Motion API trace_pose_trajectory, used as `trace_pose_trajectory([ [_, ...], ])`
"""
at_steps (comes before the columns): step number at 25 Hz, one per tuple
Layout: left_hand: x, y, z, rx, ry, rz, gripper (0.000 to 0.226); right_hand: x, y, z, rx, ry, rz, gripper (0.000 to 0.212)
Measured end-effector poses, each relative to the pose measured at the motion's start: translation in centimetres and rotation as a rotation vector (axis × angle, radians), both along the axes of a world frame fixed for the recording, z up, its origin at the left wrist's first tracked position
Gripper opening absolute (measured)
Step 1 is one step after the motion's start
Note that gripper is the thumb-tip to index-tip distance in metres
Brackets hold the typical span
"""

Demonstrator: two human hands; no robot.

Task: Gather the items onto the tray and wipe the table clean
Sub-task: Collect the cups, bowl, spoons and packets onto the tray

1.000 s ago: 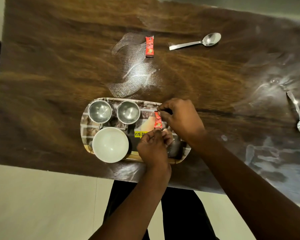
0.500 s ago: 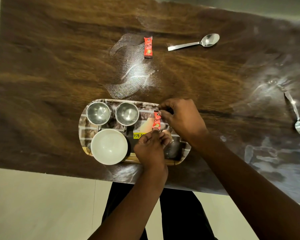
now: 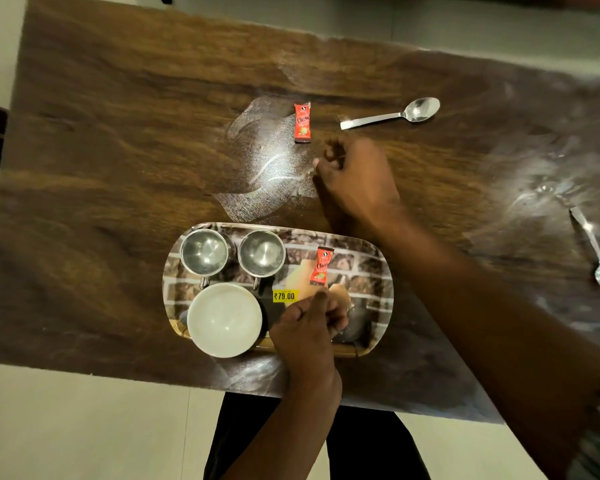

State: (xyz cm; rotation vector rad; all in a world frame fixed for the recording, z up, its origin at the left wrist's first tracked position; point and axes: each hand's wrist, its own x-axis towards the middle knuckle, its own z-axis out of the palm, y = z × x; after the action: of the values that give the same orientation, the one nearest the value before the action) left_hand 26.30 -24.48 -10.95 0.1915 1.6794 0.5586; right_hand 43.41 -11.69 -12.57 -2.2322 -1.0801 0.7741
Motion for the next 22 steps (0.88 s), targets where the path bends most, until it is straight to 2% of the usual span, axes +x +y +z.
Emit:
trace_pose_trajectory([
  [2,-0.2,0.2,0.3,0.023,-0.013,-0.03,0.014,0.4,3.5,-0.4,0.024,-0.082,0.05,0.02],
  [8,-0.8,1.4,0.8,0.072,-0.026,-0.088,0.013,2.0,8.7,-1.2,-0.098,-0.273,0.275,0.039],
  [11,-1.0,1.0,0.5,0.065,-0.033,-0.086,0.015,1.9,8.1,-1.7,-0.111,-0.262,0.302,0.04],
  [14,-0.9,0.4,0.6,0.055,-0.056,-0.085,0.01,1.9,5.7,-1.2,-0.049,-0.123,0.189,0.037],
  [18,-0.9,-0.3,1.1,0.079,-0.089,-0.085,0.004,1.6,-1.2,2.5,0.054,0.257,-0.013,0.03],
  [20,-0.7,-0.9,1.4,0.098,-0.12,-0.094,0.013,1.1,-6.2,3.7,-0.009,0.426,-0.06,0.026],
  [22,-0.3,-1.5,1.4,0.106,-0.142,-0.119,0.02,0.1,-10.6,3.7,-0.128,0.47,-0.056,0.03],
])
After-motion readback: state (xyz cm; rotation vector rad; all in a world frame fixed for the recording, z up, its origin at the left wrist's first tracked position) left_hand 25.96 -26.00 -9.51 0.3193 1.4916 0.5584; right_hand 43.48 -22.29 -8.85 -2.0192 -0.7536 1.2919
